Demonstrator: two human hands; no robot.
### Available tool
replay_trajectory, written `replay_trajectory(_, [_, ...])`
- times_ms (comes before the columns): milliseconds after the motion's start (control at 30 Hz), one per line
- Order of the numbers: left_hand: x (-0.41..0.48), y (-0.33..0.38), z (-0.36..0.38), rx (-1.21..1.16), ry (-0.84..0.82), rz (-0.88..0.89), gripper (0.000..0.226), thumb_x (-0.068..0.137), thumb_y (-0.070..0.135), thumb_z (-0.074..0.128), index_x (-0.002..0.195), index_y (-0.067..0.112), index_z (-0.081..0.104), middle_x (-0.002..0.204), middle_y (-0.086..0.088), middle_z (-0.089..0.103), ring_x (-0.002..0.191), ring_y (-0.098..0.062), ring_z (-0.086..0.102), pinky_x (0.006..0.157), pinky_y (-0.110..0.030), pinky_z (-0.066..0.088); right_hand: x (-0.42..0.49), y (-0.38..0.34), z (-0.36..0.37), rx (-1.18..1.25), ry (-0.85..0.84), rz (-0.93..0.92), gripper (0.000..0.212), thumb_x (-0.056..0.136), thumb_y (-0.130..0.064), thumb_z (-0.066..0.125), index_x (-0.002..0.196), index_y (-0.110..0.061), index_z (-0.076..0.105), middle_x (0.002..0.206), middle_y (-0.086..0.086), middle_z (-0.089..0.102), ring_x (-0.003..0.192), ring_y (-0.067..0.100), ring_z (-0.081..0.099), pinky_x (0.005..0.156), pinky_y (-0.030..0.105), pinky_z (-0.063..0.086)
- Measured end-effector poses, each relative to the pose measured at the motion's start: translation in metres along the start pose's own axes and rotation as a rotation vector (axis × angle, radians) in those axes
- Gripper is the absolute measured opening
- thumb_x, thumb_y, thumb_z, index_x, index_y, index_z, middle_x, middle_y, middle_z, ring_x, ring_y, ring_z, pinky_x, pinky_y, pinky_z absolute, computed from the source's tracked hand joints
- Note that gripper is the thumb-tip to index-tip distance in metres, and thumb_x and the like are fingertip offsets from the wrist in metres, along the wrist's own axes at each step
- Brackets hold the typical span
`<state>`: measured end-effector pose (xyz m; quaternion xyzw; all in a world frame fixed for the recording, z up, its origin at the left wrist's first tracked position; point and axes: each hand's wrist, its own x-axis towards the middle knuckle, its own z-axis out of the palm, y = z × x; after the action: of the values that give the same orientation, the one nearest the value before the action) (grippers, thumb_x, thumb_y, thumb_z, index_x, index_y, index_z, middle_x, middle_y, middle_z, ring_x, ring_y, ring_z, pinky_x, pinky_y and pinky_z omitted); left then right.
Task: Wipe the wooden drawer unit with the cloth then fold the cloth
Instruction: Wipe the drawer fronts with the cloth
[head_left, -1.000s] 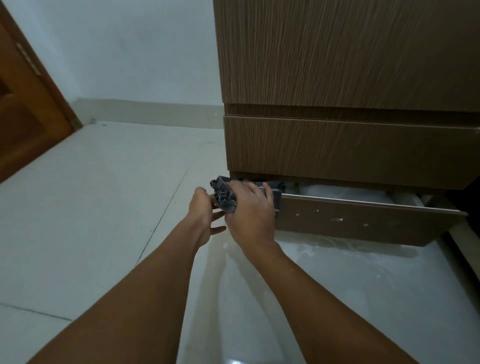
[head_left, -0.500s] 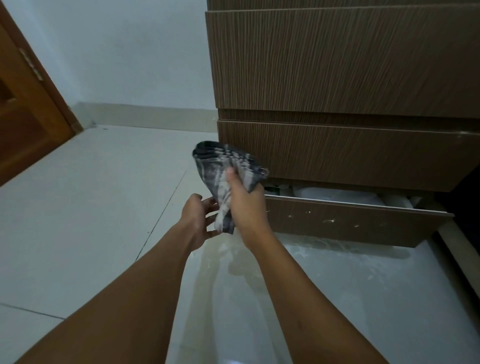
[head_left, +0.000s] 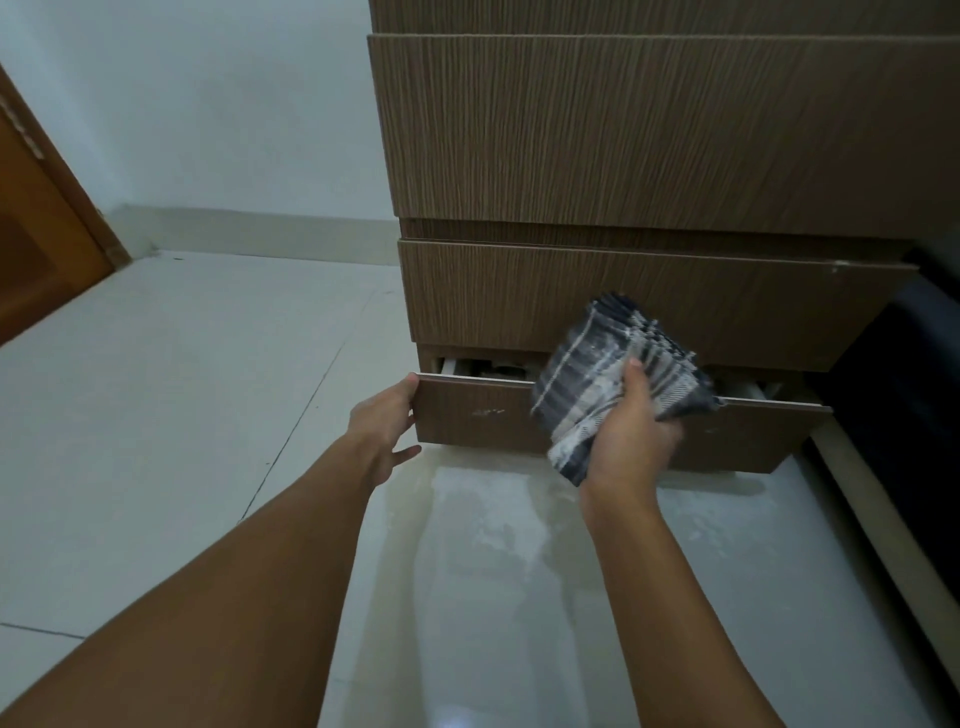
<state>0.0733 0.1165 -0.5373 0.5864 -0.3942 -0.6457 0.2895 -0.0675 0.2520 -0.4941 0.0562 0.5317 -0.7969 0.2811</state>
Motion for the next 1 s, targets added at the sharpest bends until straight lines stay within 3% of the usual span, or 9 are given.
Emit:
replay_trajectory(100, [0.006, 0.01, -0.004, -0.042, 0.092, -0.001, 0.024, 0.093, 0.036, 0.059, 0.109, 0.018, 0.062, 0.107, -0.001, 0.063, 0.107, -0.021, 0.057, 0.092, -0.046, 0.05, 0.004, 0.0, -0.003, -0.029, 0.072, -0.115, 0.034, 0.092, -0.04, 0.061, 0.121, -0.029, 0.045, 0.113, -0.008, 0.057, 0.105, 0.017, 0.057, 0.096, 0.036, 0.045])
replay_trajectory(233, [0.012, 0.017, 0.007, -0.11, 0.166, -0.009, 0.027, 0.092, 0.034, 0.059, 0.113, 0.017, 0.063, 0.103, -0.002, 0.064, 0.103, -0.023, 0.059, 0.073, -0.039, 0.052, 0.017, 0.001, -0.025, -0.07, 0.206, -0.268, 0.047, 0.094, -0.039, 0.058, 0.136, -0.021, 0.046, 0.114, -0.01, 0.053, 0.104, 0.01, 0.053, 0.086, 0.022, 0.041])
replay_trajectory(433, [0.026, 0.023, 0.014, -0.115, 0.175, -0.029, 0.037, 0.089, 0.038, 0.063, 0.121, 0.02, 0.061, 0.121, 0.0, 0.064, 0.111, -0.023, 0.058, 0.084, -0.043, 0.052, 0.064, -0.01, -0.078, -0.04, 0.385, -0.339, 0.045, 0.095, -0.035, 0.059, 0.133, -0.012, 0.051, 0.118, -0.006, 0.059, 0.106, 0.011, 0.059, 0.063, 0.002, 0.041])
replay_trajectory(500, [0.029, 0.023, 0.016, -0.106, 0.188, -0.022, 0.035, 0.091, 0.037, 0.06, 0.122, 0.02, 0.06, 0.121, 0.0, 0.062, 0.113, -0.023, 0.057, 0.087, -0.044, 0.052, 0.081, -0.013, -0.092, -0.047, 0.413, -0.364, 0.044, 0.095, -0.035, 0.06, 0.132, -0.013, 0.052, 0.113, -0.008, 0.058, 0.102, 0.007, 0.057, 0.068, 0.003, 0.04])
replay_trajectory(633, [0.036, 0.02, 0.019, -0.088, 0.203, -0.02, 0.028, 0.092, 0.037, 0.057, 0.115, 0.021, 0.058, 0.116, 0.0, 0.062, 0.11, -0.022, 0.058, 0.085, -0.043, 0.052, 0.114, -0.014, -0.104, -0.065, 0.48, -0.389, 0.041, 0.094, -0.038, 0.06, 0.128, -0.015, 0.055, 0.111, -0.009, 0.061, 0.104, 0.009, 0.062, 0.088, 0.018, 0.045])
replay_trajectory(767, [0.041, 0.021, 0.018, -0.074, 0.202, -0.023, 0.032, 0.093, 0.039, 0.055, 0.121, 0.023, 0.056, 0.119, 0.001, 0.06, 0.113, -0.022, 0.056, 0.084, -0.043, 0.052, 0.139, -0.007, -0.099, -0.065, 0.461, -0.359, 0.023, 0.096, -0.036, 0.057, 0.113, -0.023, 0.05, 0.092, -0.02, 0.056, 0.08, -0.006, 0.056, 0.062, 0.001, 0.038])
replay_trajectory(900, [0.045, 0.018, 0.017, -0.077, 0.207, -0.022, 0.03, 0.092, 0.039, 0.058, 0.118, 0.024, 0.055, 0.117, 0.002, 0.058, 0.112, -0.021, 0.056, 0.086, -0.045, 0.052, 0.156, 0.006, -0.09, -0.132, 0.457, -0.334, 0.042, 0.094, -0.042, 0.057, 0.126, -0.015, 0.052, 0.108, -0.009, 0.058, 0.101, 0.01, 0.059, 0.082, 0.017, 0.041])
replay_trajectory(1000, [0.047, 0.017, 0.015, -0.057, 0.197, -0.018, 0.024, 0.091, 0.039, 0.058, 0.111, 0.026, 0.052, 0.119, 0.002, 0.057, 0.112, -0.02, 0.054, 0.085, -0.045, 0.05, 0.163, 0.018, -0.08, -0.183, 0.406, -0.291, 0.05, 0.095, -0.046, 0.054, 0.13, -0.01, 0.051, 0.116, 0.0, 0.059, 0.106, 0.015, 0.057, 0.086, 0.021, 0.039])
